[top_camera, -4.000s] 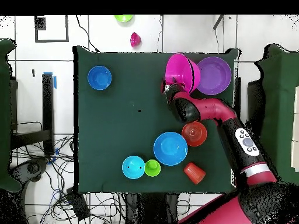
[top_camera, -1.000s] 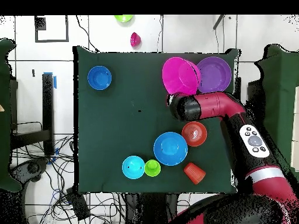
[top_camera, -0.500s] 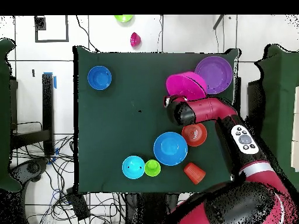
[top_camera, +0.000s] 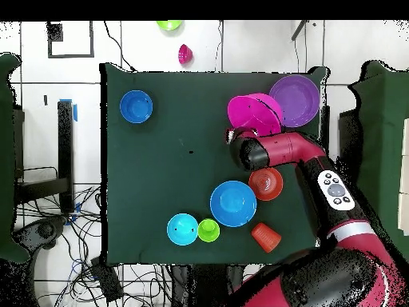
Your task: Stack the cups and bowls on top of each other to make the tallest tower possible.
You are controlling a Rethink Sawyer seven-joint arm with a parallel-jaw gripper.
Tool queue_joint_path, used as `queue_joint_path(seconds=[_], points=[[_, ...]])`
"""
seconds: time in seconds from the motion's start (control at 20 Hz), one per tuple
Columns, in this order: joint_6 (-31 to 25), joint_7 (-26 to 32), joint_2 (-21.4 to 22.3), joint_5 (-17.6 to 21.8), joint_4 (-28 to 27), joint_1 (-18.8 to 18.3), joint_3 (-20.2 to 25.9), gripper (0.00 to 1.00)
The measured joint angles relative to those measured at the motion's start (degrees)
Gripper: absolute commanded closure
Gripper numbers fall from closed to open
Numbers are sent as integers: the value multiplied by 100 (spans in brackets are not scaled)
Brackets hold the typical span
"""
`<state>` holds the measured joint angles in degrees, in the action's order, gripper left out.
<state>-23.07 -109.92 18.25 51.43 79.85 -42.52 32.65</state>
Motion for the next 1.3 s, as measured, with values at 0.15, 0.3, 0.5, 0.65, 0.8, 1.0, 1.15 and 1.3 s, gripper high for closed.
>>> queue_joint_path(seconds=[0.15, 0.3, 0.5, 0.65, 0.8, 1.0, 1.15, 1.3], points=[[0, 0, -13, 0, -2, -32, 37, 0], [0, 0, -32, -6, -2, -77, 85, 0], [-70, 0, -33, -64, -2, -109, 120, 0], [-443, 0, 234, -175, 161, -18, 37, 0], [-697, 0, 517, -214, 330, 116, -76, 0], [-1290, 0, 1344, -295, 748, 562, -338, 0], [-1557, 0, 1775, -339, 922, 778, -390, 0], [-1625, 0, 2066, -378, 1005, 870, -388, 0]])
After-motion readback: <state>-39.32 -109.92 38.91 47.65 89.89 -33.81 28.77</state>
